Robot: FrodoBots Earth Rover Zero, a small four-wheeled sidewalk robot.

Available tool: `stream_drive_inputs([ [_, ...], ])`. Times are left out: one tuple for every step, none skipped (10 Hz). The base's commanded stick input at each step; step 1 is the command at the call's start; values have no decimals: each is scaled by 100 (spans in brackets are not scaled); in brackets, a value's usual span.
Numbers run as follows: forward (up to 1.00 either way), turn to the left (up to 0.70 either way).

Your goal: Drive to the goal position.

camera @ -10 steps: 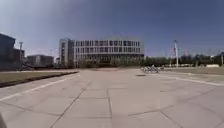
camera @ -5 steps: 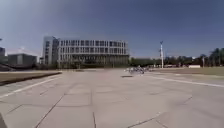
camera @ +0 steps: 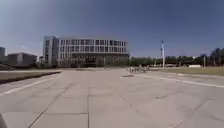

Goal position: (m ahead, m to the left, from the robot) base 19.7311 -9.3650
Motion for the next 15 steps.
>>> stream_drive_inputs([
  [70,0],
  [70,0],
  [70,0],
  [70,0],
  [70,0],
  [70,0],
  [70,0],
  [70,0],
  [70,0],
  [70,0],
  [70,0],
  [70,0],
  [70,0],
  [70,0],
  [70,0],
])
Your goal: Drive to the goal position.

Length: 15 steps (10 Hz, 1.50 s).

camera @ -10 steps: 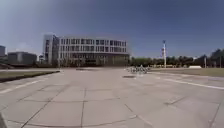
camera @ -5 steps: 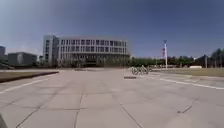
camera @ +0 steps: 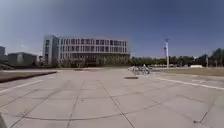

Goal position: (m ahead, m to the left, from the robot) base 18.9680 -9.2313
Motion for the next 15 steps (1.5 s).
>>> stream_drive_inputs([
  [70,0],
  [70,0],
  [70,0],
  [70,0],
  [70,0],
  [70,0],
  [70,0],
  [70,0],
  [70,0],
  [70,0],
  [70,0],
  [70,0],
  [70,0],
  [70,0],
  [70,0],
])
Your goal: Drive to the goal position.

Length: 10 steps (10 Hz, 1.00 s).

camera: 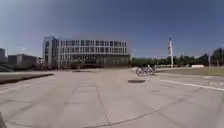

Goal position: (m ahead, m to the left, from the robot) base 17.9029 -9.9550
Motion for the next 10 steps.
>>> stream_drive_inputs([
  [70,0],
  [70,0],
  [70,0],
  [70,0],
  [70,0],
  [70,0],
  [70,0],
  [70,0],
  [70,0],
  [70,0],
])
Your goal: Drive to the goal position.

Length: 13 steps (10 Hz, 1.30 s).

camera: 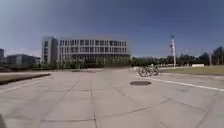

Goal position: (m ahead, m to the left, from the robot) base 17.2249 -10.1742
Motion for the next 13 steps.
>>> stream_drive_inputs([
  [70,0],
  [70,0],
  [70,0],
  [70,0],
  [70,0],
  [70,0],
  [70,0],
  [70,0],
  [70,0],
  [70,0],
  [70,0],
  [70,0],
  [70,0],
])
